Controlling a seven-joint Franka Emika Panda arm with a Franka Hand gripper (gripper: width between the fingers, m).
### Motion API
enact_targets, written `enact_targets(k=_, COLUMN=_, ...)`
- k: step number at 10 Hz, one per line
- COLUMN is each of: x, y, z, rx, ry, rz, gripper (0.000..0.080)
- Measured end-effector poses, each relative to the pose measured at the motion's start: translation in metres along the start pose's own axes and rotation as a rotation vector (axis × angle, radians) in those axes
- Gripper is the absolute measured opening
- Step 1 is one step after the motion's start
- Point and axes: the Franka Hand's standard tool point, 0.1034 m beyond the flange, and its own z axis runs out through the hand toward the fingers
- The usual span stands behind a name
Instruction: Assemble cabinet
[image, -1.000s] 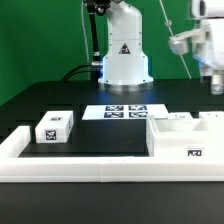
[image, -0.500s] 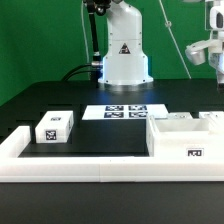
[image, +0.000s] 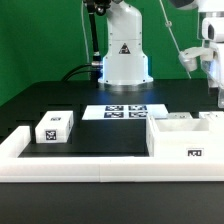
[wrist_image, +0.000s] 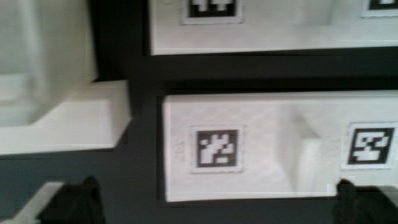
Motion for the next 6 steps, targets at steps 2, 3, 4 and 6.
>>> enact_targets(k=2, x=-0.003, y=0.002, z=0.000, rx=0.000, ry=0.000, rz=0.007, gripper=0.0649)
enact_targets(k=3, x=-0.003, y=0.001, z=0.000, rx=0.000, ry=0.000, rz=0.007, gripper=0.0649)
enact_targets(k=4, x=-0.001, y=0.001, z=0.003, rx=-0.008, ry=0.009, rz=0.006, gripper=0.0649)
enact_targets(k=6, x=0.004, y=-0.011, z=0.025, rx=-0.013, ry=0.039, rz=0.003, gripper=0.0649)
